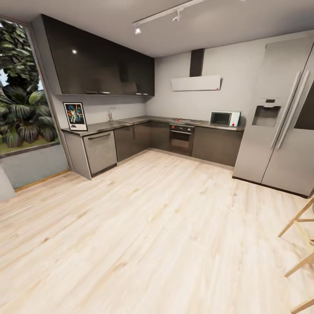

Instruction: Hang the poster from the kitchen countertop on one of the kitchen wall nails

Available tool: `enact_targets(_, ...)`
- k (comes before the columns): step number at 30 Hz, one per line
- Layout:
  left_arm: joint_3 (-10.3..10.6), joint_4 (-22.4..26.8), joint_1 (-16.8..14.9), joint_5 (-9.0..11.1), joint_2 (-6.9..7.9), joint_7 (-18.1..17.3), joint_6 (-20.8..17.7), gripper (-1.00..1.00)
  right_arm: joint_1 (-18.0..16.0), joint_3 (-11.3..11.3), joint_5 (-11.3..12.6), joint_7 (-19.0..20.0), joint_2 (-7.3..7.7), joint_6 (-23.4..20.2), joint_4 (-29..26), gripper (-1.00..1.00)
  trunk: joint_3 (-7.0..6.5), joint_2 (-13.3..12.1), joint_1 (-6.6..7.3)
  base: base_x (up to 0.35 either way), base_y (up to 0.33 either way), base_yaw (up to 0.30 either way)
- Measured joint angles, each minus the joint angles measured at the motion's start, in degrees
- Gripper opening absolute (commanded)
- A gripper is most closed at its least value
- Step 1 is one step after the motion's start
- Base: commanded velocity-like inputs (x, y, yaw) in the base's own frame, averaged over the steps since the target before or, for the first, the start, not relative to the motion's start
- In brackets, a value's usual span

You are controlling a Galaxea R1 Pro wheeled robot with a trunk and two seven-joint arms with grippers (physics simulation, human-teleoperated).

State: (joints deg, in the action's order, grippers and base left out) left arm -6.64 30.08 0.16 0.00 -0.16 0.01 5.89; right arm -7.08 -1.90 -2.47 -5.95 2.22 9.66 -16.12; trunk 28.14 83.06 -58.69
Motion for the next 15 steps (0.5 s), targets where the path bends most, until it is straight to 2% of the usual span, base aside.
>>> enact_targets(15, -0.04, 0.0, 0.0, 0.0, 0.0, 0.07, 0.0, 1.0, 0.0, -0.01, 0.0, 0.12, 0.24, -0.01, -0.01, 1.0, 0.01, 0.0, 0.0, 0.343, 0.0, 0.003)
